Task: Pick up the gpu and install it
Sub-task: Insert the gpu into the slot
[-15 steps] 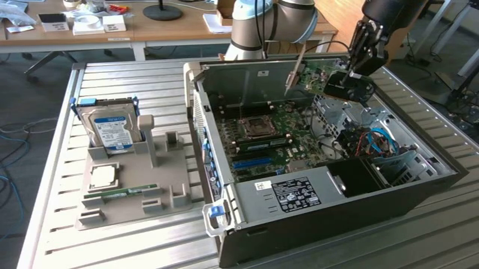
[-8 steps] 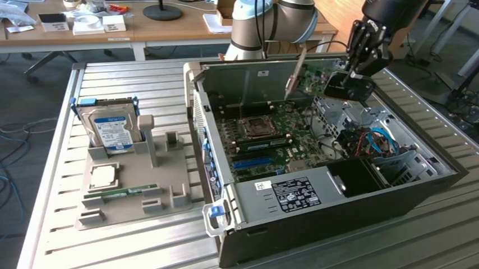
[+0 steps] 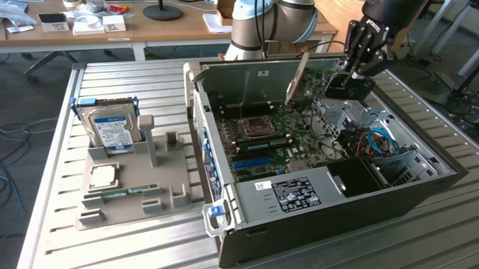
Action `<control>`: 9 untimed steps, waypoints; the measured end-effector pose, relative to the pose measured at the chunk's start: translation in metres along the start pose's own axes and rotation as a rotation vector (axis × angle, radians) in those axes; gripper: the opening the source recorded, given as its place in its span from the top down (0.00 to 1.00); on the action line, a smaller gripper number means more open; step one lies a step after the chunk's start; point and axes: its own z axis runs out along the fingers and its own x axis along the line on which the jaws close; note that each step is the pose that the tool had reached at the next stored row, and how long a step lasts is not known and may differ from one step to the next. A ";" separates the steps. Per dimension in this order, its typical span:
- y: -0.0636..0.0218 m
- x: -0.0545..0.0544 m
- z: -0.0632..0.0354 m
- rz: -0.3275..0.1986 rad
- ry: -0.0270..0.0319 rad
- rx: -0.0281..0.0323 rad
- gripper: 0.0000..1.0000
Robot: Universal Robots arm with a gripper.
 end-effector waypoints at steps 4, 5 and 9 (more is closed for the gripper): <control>0.0000 0.000 0.0001 -0.068 0.0036 -0.0016 0.73; 0.0000 0.000 0.0001 -0.084 0.0045 -0.0019 0.73; 0.0000 0.000 0.0002 -0.153 0.0081 -0.0035 0.73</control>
